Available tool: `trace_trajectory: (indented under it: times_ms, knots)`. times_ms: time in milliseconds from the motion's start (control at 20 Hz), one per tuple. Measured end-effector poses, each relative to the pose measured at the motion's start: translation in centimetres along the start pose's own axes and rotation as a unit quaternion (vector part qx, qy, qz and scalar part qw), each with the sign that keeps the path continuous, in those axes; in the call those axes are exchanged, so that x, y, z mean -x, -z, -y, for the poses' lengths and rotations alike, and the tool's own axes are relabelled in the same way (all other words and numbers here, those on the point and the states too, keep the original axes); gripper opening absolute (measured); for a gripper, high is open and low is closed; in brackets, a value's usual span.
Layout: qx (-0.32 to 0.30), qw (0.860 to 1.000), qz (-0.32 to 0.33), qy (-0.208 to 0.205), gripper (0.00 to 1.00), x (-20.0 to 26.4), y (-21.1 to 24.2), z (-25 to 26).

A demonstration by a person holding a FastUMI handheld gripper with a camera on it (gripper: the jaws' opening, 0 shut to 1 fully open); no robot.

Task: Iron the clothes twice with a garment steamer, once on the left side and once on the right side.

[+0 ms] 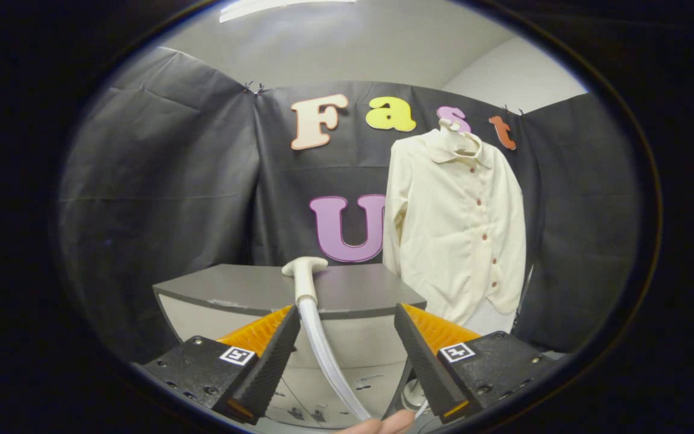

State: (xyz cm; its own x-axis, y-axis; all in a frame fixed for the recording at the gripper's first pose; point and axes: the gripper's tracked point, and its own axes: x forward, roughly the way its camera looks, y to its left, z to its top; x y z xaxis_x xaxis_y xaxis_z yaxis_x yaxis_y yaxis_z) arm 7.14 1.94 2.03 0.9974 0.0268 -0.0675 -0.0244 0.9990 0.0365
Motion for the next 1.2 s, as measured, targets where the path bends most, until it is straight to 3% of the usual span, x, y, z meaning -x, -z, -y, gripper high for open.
trace_trajectory:
  times_ms: [200,550,750,1200]
  knots:
    - [-0.008,1.0,-0.008,-0.013,0.96,-4.2,-1.6,-1.4]
    - [-0.048,0.995,-0.074,-0.053,0.96,-13.8,-0.5,-4.8]
    - [-0.024,0.988,-0.153,-0.026,0.97,-18.6,1.7,-4.7]
    - [-0.011,0.963,-0.264,-0.061,0.95,-24.4,4.7,-9.0]
